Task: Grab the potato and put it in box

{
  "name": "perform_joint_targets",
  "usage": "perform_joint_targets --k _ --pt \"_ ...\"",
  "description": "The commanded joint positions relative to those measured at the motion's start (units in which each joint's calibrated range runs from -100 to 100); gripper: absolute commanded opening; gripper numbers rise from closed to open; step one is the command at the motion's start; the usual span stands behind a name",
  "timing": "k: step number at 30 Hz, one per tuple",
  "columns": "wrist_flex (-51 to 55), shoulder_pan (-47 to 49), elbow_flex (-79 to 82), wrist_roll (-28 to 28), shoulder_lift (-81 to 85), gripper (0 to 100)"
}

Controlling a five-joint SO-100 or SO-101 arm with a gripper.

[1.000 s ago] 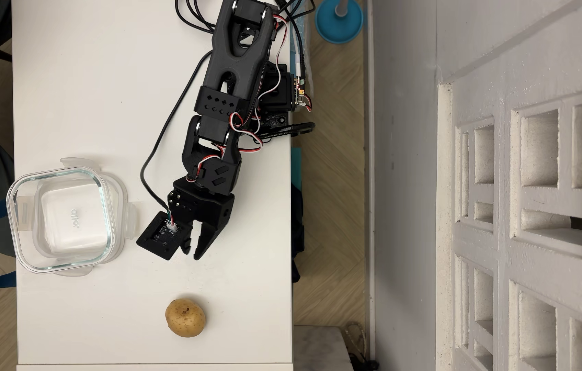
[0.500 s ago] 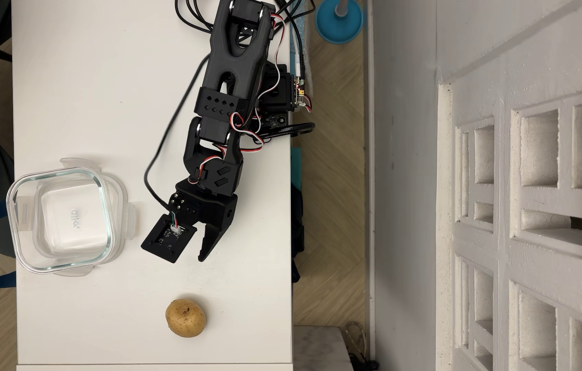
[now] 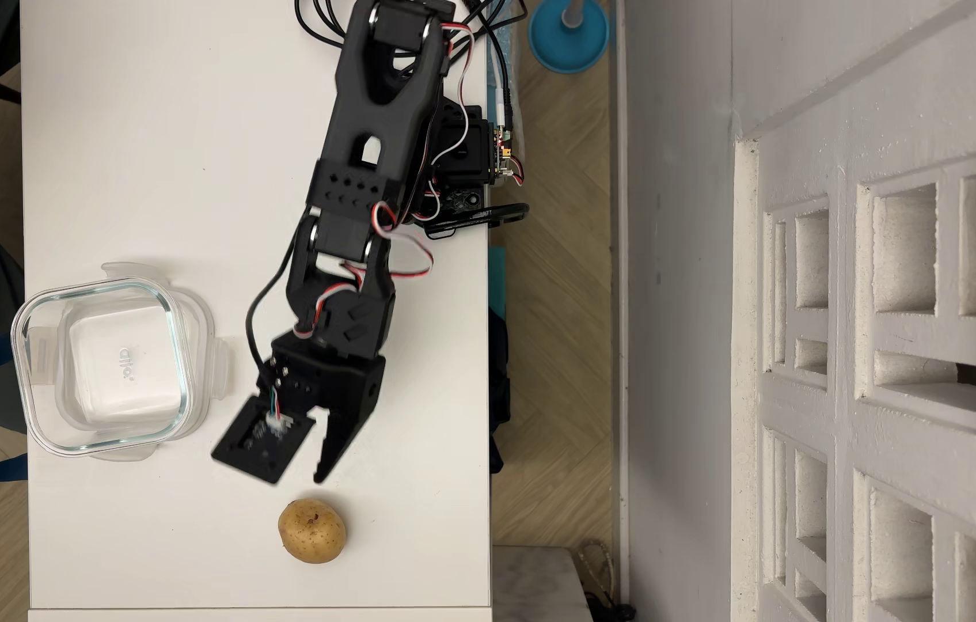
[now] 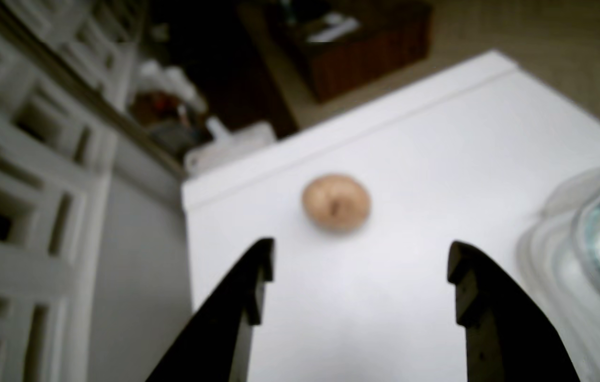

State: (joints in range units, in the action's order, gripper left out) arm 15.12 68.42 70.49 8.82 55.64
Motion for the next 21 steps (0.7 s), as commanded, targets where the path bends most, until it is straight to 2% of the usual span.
perform_joint_targets --k 1,7,13,15,17,21 --pt "0.31 3.68 -9.76 0.63 -13.07 27" --pt "0.22 5.05 -20.77 3.43 -31.22 27" --pt "0.22 5.05 -26.4 3.68 -39.23 27" --pt "0.22 4.9 -27.79 3.62 -41.53 29" --pt "0.22 4.14 -28.92 3.12 -45.88 35" --pt "-0.3 3.68 -29.0 2.99 -48.78 36"
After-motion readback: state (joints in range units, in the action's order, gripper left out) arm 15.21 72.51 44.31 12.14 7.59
